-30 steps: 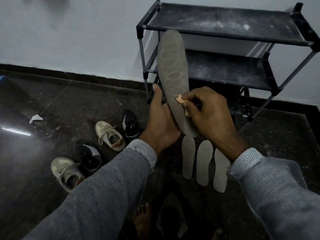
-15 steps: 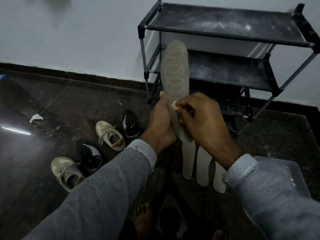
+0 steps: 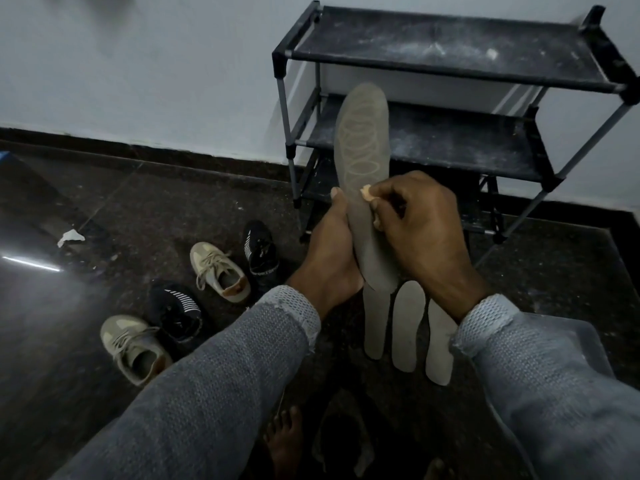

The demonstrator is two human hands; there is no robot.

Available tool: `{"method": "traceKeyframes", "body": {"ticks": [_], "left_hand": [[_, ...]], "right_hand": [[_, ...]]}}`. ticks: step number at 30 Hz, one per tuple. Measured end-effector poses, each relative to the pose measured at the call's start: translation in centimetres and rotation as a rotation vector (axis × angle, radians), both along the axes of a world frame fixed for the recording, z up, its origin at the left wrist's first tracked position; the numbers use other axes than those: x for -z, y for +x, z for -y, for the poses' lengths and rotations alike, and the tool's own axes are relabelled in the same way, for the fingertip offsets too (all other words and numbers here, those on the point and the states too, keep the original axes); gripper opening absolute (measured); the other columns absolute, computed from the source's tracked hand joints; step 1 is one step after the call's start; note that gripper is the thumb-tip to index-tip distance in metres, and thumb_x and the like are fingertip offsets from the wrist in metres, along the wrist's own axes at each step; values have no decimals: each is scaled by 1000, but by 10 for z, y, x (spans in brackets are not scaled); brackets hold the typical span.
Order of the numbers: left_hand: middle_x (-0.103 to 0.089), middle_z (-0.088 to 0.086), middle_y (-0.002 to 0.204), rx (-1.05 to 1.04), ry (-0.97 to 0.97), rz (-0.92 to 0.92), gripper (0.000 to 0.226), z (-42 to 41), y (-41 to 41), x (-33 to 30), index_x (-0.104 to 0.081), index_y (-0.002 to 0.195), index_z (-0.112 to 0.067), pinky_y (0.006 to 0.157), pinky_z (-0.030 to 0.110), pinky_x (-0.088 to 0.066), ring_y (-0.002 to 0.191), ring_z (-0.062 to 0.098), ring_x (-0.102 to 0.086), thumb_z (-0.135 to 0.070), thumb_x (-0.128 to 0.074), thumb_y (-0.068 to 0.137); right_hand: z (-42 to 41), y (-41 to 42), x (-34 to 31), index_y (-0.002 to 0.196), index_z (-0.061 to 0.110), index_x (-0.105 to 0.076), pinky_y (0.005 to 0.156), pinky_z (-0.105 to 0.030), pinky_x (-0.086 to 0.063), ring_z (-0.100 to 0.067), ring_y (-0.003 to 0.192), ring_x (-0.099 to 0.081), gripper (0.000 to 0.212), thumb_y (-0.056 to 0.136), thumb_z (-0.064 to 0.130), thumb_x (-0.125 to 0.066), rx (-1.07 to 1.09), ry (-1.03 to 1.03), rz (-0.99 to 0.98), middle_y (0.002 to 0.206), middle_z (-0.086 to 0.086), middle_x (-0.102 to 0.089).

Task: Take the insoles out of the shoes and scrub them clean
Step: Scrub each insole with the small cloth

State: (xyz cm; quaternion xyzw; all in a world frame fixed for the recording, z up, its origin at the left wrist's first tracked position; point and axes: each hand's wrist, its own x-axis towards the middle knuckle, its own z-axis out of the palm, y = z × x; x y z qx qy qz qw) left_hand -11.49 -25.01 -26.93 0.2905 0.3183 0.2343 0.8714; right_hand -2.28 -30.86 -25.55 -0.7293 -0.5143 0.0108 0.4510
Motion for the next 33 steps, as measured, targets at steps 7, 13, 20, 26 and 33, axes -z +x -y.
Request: {"method": "traceKeyframes", "body": {"ticks": [7, 13, 20, 26, 33], "left_hand": [[-69, 15, 109, -42, 33, -41, 66, 0, -2, 0, -62, 118, -5, 84, 35, -55, 101, 25, -67, -56, -25, 99], [-68, 15, 113, -16, 31, -70, 66, 2, 0, -2, -62, 121, -10, 83, 37, -55, 104, 26, -66, -62, -30, 95], [-67, 13, 112, -33, 68, -87, 67, 2, 1, 1, -60, 121, -6, 83, 36, -56, 103, 25, -65, -60, -28, 96], [-72, 11, 94, -51, 95, -77, 62, 3, -1, -4, -64, 111, -8, 74, 31, -58, 88, 20, -70, -57, -27, 98], [-74, 6, 80, -53, 171, -177, 55, 7, 2, -8, -67, 91, -13, 69, 31, -58, 74, 17, -72, -54, -30, 98]], "right_hand": [[0, -15, 4, 97, 15, -72, 71, -16, -54, -1, 74, -65, 12, 88, 10, -67, -85, 10, -214, 92, 6, -68], [-2, -4, -2, 97, 9, -72, 78, -22, -54, -9, 80, -64, 12, 86, 6, -66, -10, 49, -14, 93, -1, -67], [0, -8, -1, 97, 12, -72, 76, -23, -56, -3, 79, -64, 12, 88, 9, -66, -38, 62, -140, 94, 4, -66], [-3, -9, -2, 96, 10, -73, 78, -19, -53, -6, 84, -63, 12, 86, 7, -68, -47, 75, -34, 93, 1, -67], [2, 7, -4, 98, 12, -72, 75, -29, -57, -7, 78, -64, 12, 89, 10, -64, 27, 38, -87, 93, 1, -66]]}}
